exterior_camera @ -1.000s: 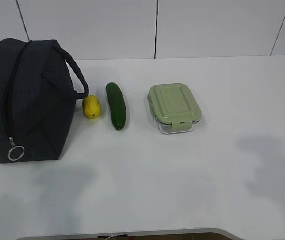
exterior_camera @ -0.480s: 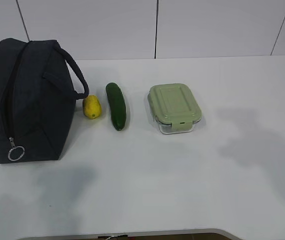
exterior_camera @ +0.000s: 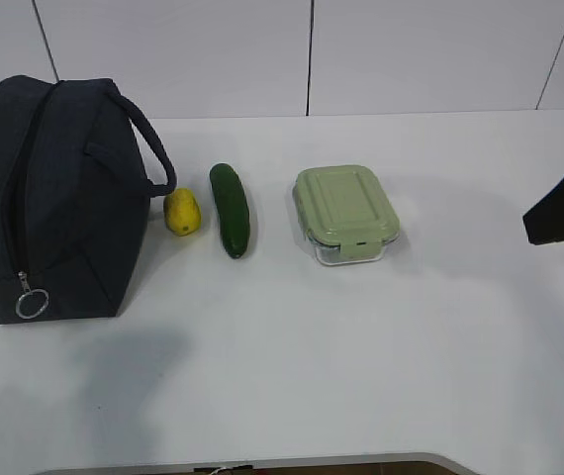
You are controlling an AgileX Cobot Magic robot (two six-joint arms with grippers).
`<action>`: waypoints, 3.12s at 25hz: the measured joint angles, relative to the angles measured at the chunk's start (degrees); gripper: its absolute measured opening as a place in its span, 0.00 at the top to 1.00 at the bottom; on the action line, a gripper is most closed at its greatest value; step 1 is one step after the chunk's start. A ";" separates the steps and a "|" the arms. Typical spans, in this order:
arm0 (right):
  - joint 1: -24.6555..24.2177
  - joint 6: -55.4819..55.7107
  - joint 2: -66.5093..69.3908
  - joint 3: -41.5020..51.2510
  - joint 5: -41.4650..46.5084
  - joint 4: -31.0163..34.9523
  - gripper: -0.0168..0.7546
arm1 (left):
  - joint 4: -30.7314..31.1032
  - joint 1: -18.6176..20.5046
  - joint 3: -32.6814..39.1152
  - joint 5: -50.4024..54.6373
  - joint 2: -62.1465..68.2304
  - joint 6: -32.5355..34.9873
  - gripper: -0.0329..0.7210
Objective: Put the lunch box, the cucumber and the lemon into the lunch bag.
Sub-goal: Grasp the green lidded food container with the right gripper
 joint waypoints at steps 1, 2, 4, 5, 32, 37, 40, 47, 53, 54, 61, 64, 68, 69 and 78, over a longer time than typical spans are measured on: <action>0.00 -0.59 1.35 -1.33 1.29 0.31 0.36 | 0.00 0.00 0.00 0.00 0.00 0.00 0.30; 0.00 -1.32 3.04 -3.08 2.34 0.61 0.36 | 0.00 0.00 0.00 0.00 0.00 0.00 0.30; 0.00 -2.60 6.51 -6.91 5.05 1.25 0.36 | 0.00 0.00 0.00 0.00 0.00 0.00 0.30; 0.00 -3.16 8.00 -8.62 6.15 1.64 0.36 | 0.00 0.00 0.00 0.00 0.00 0.00 0.30; -7.93 -13.03 41.87 -31.68 8.53 22.41 0.36 | 0.00 0.00 0.00 0.00 0.00 0.00 0.30; -8.60 -13.37 43.95 -31.68 8.26 22.19 0.36 | 0.00 0.00 0.00 0.00 0.00 0.00 0.30; -8.60 -13.46 43.95 -31.68 8.26 22.30 0.36 | 0.00 0.00 0.00 0.00 0.00 0.00 0.30; -8.60 -15.09 48.98 -35.44 8.26 22.39 0.36 | 0.00 0.00 0.00 0.00 0.00 0.00 0.30; -8.60 -15.61 55.63 -42.95 8.26 22.95 0.36 | 0.00 0.00 0.00 0.00 0.00 0.00 0.30; -8.60 -15.61 56.37 -43.56 8.26 23.71 0.36 | 0.00 0.00 0.00 0.00 0.00 0.00 0.30; -6.35 -15.70 61.14 -46.20 8.04 26.40 0.36 | 0.00 0.00 0.00 0.00 0.00 0.00 0.30; -5.69 -16.27 62.57 -46.86 8.04 26.40 0.36 | 0.00 0.00 0.00 0.00 0.00 0.00 0.30; -5.09 -16.66 64.07 -47.78 8.04 26.53 0.36 | 0.00 0.00 0.00 0.00 0.00 0.00 0.30; -4.96 -16.66 64.55 -48.04 8.04 26.57 0.36 | 0.00 0.00 0.00 0.00 0.00 0.00 0.30; -3.58 -17.74 66.71 -49.31 7.91 27.52 0.36 | 0.00 0.00 0.00 0.00 0.00 0.00 0.30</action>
